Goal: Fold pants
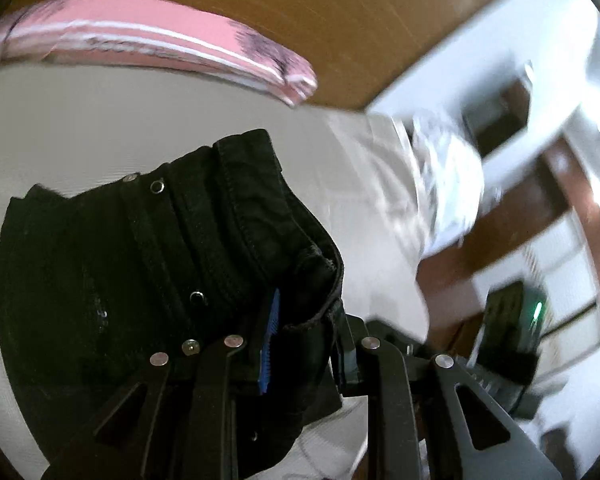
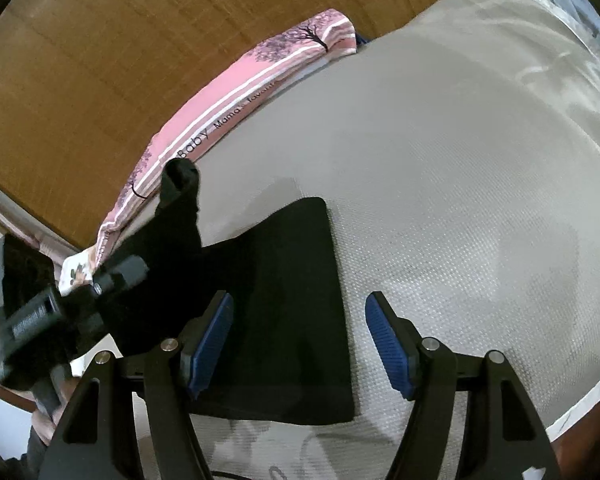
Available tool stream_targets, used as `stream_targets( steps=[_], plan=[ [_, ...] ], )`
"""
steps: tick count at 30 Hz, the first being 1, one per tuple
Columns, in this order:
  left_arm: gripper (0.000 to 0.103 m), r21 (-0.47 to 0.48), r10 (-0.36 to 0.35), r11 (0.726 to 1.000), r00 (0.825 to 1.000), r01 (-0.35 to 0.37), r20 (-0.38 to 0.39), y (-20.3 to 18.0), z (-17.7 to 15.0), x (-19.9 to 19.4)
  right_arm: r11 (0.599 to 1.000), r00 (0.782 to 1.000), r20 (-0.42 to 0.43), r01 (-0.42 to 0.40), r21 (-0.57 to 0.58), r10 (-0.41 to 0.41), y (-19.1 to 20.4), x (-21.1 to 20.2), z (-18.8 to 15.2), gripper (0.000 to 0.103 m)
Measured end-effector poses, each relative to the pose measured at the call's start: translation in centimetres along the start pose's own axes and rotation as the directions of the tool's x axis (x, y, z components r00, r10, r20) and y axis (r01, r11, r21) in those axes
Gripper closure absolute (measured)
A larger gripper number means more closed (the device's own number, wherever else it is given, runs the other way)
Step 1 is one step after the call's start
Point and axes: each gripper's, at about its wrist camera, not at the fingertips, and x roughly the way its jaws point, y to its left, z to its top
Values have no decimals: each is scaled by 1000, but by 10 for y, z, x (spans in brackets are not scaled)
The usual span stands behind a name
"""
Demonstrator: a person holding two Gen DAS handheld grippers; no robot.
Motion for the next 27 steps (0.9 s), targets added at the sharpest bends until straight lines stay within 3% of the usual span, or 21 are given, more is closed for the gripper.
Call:
stream_targets(
  steps=[4, 9, 11, 13, 15, 18, 21, 23, 27],
  plan=[
    [80, 59, 54, 997, 996, -50, -75, -9, -12, 32, 1000, 1000, 0, -3, 13, 3, -6, 4, -1, 37],
    [77, 164, 124, 981, 986, -104, -116, -20, -25, 52, 1000, 1000, -8, 0, 28, 0, -10, 5, -2, 37],
    [67, 178, 131, 978, 985, -110, -114, -22, -27, 47, 1000, 1000, -6, 0, 31, 0, -12, 3, -1, 37],
    [56, 167, 64, 985, 989, -41, -133, -27, -28, 36, 1000, 1000, 3, -1, 29, 1, -13, 1, 1, 37],
    [44, 167, 34, 986, 993, -15, -109, -27, -29, 18, 1000, 1000, 16, -5, 20, 5, -13, -2, 5, 37],
    [35, 218, 110, 971, 994, -103, -18, -20, -28, -12, 999, 1000, 18, -25, 20, 24, -13, -3, 9, 36],
    [33, 235, 261, 936, 965, -263, 36, 2, -29, -31, 996, 996, -8, -90, 17, 90, -8, 3, 11, 42],
    [33, 231, 358, 905, 933, -357, 40, 22, -32, -35, 990, 989, -51, -140, 12, 140, -3, 14, 12, 58],
    [33, 203, 433, 882, 901, -425, 7, 52, -45, -39, 994, 989, -110, -103, -19, 101, 2, 37, 10, 65]
  ],
)
